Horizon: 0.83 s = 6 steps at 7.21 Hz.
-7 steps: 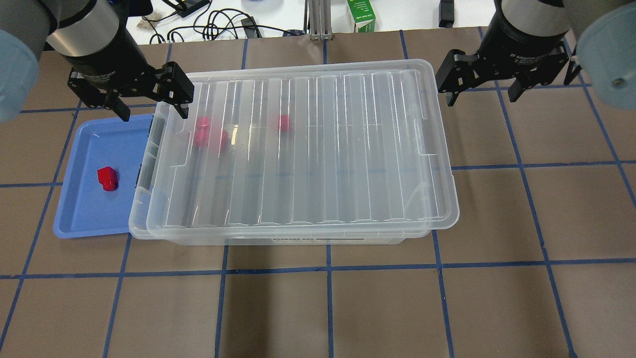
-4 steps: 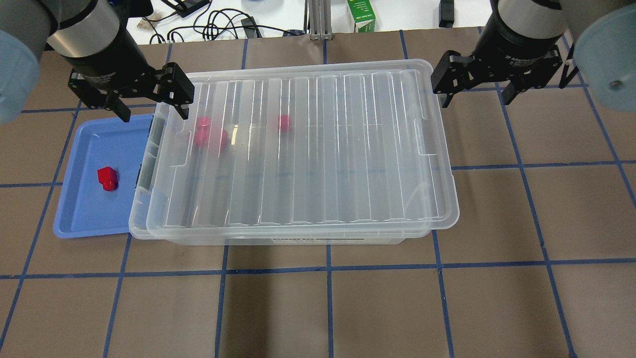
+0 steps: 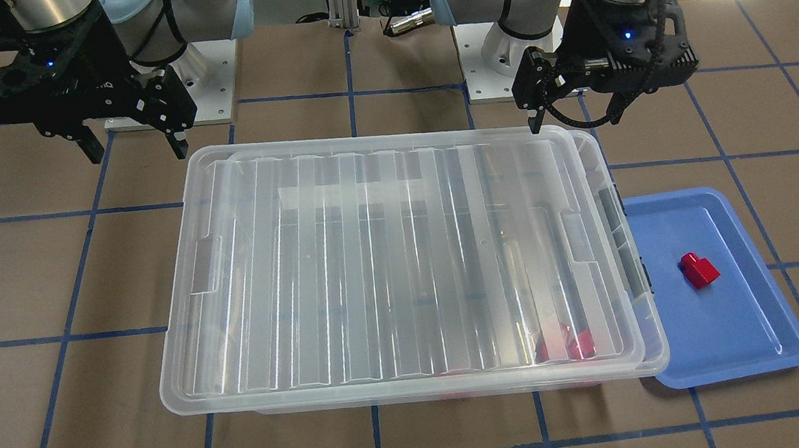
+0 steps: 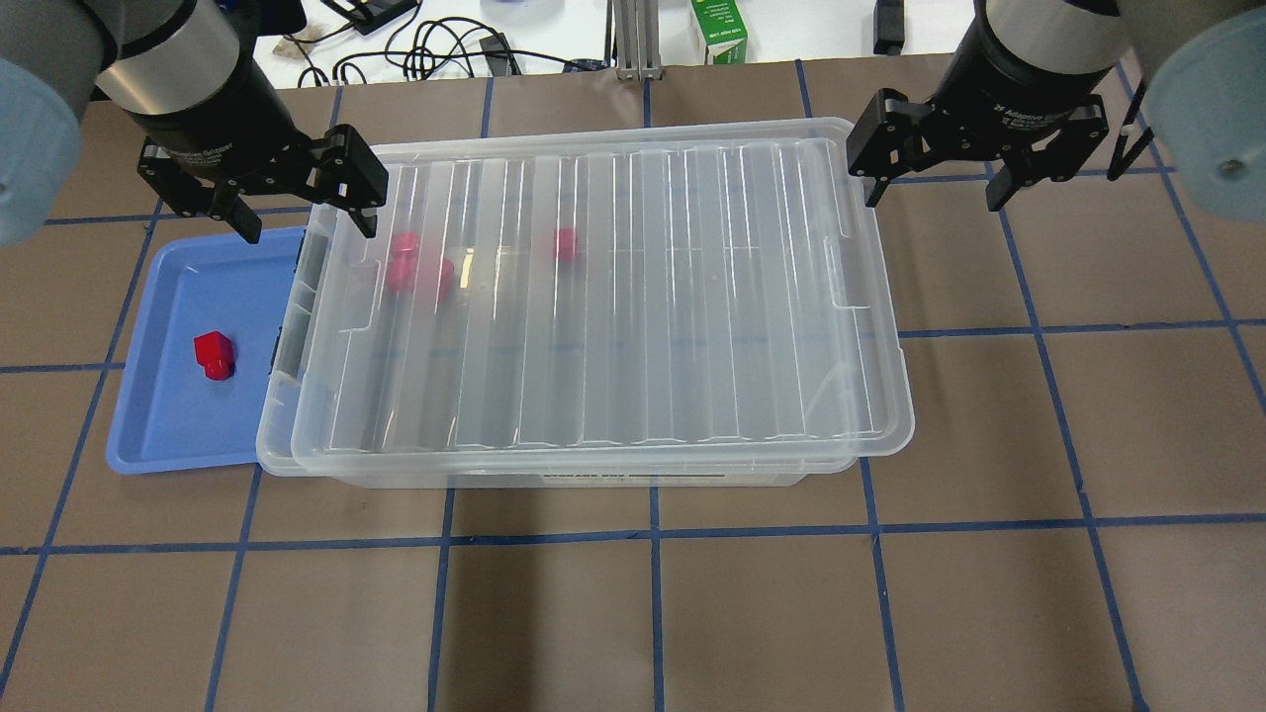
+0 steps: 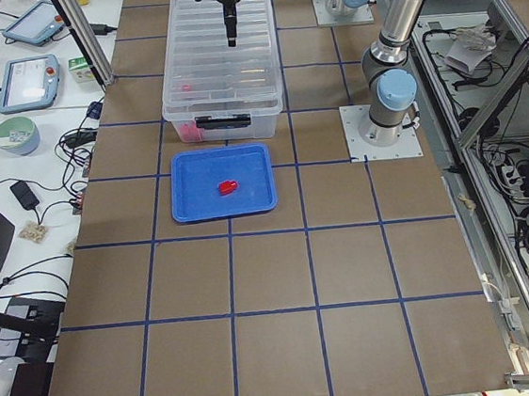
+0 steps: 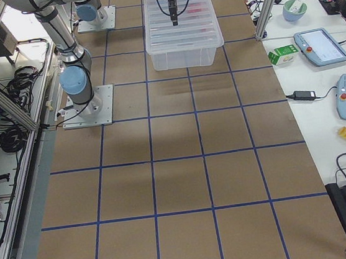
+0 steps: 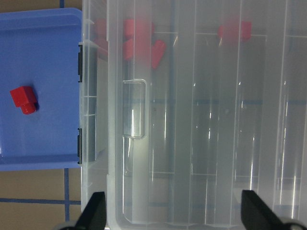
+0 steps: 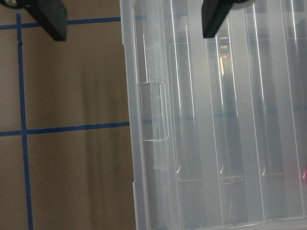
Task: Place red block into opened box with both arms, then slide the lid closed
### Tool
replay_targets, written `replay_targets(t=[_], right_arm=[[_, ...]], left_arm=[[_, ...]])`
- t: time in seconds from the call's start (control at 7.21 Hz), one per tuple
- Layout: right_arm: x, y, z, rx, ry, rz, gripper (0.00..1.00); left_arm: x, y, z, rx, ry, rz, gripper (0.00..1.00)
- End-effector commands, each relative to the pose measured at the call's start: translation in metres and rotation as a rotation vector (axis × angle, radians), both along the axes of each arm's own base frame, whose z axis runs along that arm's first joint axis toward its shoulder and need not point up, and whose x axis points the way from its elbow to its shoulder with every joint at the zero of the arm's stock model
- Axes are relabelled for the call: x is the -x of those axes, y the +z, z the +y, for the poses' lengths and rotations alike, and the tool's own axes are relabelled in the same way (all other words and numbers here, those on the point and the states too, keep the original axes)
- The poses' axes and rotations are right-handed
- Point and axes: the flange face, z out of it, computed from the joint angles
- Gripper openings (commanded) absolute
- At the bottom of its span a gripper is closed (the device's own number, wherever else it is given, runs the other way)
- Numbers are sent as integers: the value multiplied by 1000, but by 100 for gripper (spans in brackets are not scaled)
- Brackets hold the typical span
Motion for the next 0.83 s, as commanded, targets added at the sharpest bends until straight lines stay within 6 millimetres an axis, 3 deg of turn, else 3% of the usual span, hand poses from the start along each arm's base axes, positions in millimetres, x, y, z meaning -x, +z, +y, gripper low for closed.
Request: replay_targets(t=[0.0, 0.14, 0.42, 0.69], right_arm=[[0, -10, -2, -11, -1, -8, 100], [-2, -26, -5, -40, 11, -11, 100], [0, -112, -36, -89, 16, 7, 100], [10, -156, -44, -133, 42, 62, 100]], left_arm=[[0, -1, 0, -1, -1, 0, 100], [0, -1, 0, -1, -2, 0, 100], [0, 0, 0, 0, -1, -1, 100], [0, 0, 1, 0, -6, -2, 100]])
